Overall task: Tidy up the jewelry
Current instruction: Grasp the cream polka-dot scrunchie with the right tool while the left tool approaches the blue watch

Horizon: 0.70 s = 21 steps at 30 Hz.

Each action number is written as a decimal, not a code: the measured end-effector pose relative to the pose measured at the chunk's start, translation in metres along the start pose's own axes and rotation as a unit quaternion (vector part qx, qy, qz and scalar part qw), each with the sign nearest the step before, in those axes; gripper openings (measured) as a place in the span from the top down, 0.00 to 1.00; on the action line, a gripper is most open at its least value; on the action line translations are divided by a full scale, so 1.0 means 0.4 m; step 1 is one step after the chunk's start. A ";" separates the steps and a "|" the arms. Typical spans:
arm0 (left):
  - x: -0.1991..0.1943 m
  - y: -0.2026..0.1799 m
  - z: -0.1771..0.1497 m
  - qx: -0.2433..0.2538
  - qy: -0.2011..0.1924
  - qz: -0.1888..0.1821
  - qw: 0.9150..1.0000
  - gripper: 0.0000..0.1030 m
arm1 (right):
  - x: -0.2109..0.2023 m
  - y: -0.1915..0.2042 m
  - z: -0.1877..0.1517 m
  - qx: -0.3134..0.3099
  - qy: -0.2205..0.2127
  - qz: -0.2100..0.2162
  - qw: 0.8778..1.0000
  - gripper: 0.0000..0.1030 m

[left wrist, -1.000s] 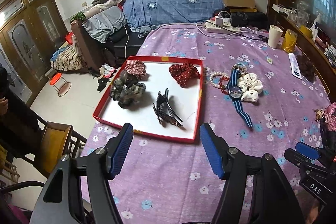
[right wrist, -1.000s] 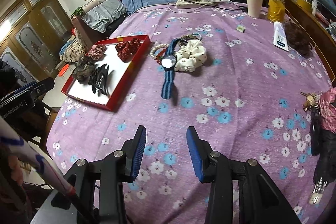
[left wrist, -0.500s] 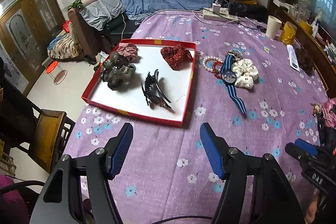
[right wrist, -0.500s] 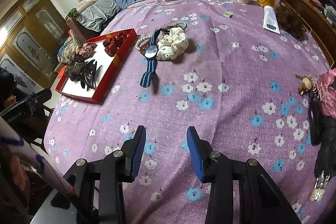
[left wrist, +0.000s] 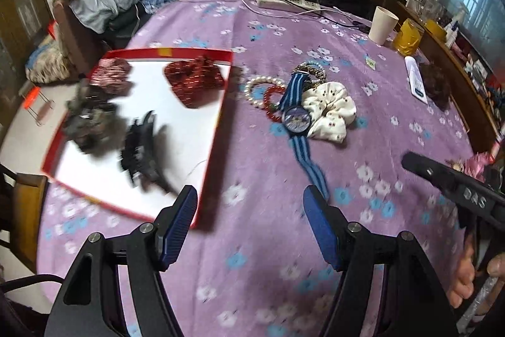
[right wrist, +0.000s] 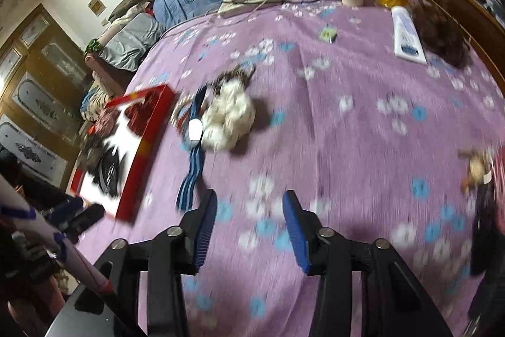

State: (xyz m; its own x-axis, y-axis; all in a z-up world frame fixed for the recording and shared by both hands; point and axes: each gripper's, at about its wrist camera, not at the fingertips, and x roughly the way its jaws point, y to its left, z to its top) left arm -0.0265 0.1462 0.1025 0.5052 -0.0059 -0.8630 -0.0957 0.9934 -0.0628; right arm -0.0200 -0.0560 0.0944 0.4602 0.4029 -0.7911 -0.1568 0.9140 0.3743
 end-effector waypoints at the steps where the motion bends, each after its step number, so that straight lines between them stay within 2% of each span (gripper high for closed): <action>1: 0.012 -0.002 0.010 0.000 0.003 -0.005 1.000 0.33 | 0.019 0.000 0.031 0.000 -0.001 -0.001 1.000 0.50; 7: 0.077 -0.004 0.055 0.010 0.016 -0.016 1.000 0.34 | 0.147 0.024 0.140 -0.002 0.009 0.003 1.000 0.49; 11: 0.118 0.001 0.074 0.005 0.029 -0.028 0.999 0.34 | 0.228 0.047 0.174 -0.009 0.026 -0.006 1.000 0.49; 13: 0.137 0.002 0.082 0.004 0.032 -0.033 0.999 0.34 | 0.263 0.053 0.181 -0.015 0.036 -0.016 0.999 0.63; 14: 0.144 0.001 0.085 0.004 0.034 -0.035 0.999 0.34 | 0.276 0.051 0.182 -0.014 0.042 -0.018 0.999 0.82; 15: 0.151 -0.001 0.089 0.004 0.036 -0.038 0.999 0.34 | 0.281 0.047 0.180 -0.012 0.048 -0.014 0.999 0.90; 17: 0.165 -0.004 0.096 0.004 0.038 -0.043 0.998 0.34 | 0.277 0.034 0.177 -0.006 0.047 -0.017 0.999 0.94; 21: 0.196 -0.010 0.110 0.000 0.046 -0.057 0.997 0.34 | 0.231 -0.020 0.161 0.014 0.037 -0.046 0.998 0.96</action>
State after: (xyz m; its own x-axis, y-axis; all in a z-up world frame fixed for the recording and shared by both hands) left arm 0.0511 0.1466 0.0572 0.4318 -0.1287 -0.8928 -0.0434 0.9857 -0.1630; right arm 0.0799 -0.0291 0.0495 0.4050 0.3208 -0.8562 -0.0915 0.9460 0.3111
